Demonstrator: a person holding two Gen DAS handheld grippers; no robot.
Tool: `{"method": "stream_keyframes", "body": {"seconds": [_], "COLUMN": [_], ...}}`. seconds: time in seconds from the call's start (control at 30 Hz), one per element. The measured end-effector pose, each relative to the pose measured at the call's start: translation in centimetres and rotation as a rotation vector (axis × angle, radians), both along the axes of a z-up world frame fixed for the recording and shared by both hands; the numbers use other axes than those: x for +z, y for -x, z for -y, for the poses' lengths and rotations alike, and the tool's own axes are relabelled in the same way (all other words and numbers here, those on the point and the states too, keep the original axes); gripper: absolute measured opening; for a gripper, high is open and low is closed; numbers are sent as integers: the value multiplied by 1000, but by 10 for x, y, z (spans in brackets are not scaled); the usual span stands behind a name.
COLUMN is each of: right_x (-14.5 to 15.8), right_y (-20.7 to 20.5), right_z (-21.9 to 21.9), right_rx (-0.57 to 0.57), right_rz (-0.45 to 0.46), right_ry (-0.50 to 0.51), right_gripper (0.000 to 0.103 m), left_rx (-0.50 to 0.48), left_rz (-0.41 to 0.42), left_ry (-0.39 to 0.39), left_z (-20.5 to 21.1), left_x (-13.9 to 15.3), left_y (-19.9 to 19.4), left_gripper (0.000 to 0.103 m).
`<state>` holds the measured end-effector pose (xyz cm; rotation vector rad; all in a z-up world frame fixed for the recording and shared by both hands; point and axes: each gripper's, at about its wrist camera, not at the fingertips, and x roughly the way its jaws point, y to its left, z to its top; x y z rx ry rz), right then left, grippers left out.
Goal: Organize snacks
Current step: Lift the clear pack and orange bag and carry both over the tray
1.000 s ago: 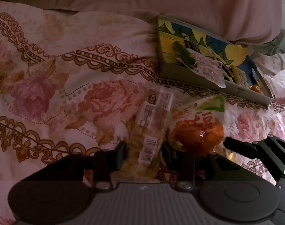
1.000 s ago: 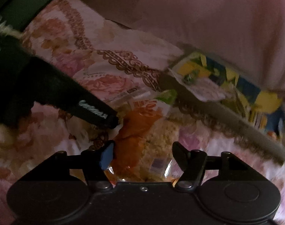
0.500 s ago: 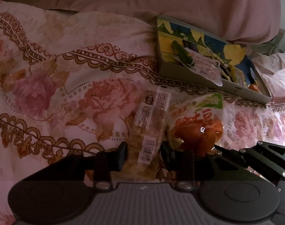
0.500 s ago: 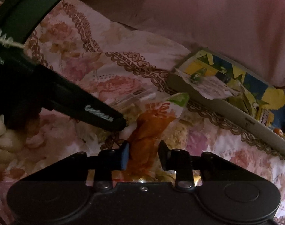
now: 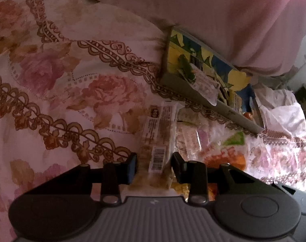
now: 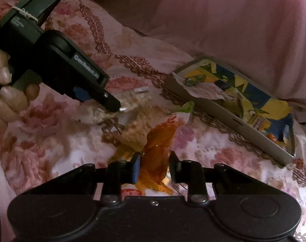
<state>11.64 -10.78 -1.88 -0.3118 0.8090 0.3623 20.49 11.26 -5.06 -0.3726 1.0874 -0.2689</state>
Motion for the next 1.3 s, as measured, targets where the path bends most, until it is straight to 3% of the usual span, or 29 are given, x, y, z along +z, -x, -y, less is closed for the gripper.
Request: {"method": "stream_keyframes", "body": {"seconds": [0.2, 0.37, 0.6, 0.73, 0.83, 1.03, 1.3], "right_x": [2, 5, 22, 30, 33, 39, 42], "right_y": [11, 17, 13, 4, -11, -57, -140], "right_z": [18, 33, 53, 66, 76, 102, 145], "right_rx": [-24, -64, -117, -113, -125, -193, -405], "right_rz": [10, 35, 101, 121, 131, 187, 226], "right_ry": [-27, -73, -142, -152, -157, -191, -348], "right_gripper": [29, 29, 29, 29, 29, 30, 30], "left_rx": [18, 16, 19, 61, 37, 32, 47], "left_rz": [3, 68, 188, 237, 290, 317, 371], "left_ry": [57, 86, 30, -20, -35, -34, -34], "left_z": [4, 15, 38, 53, 68, 97, 114], "left_x": [8, 24, 44, 58, 71, 74, 55], "left_y": [11, 24, 29, 12, -5, -50, -103], "left_gripper": [41, 41, 41, 41, 41, 41, 41]}}
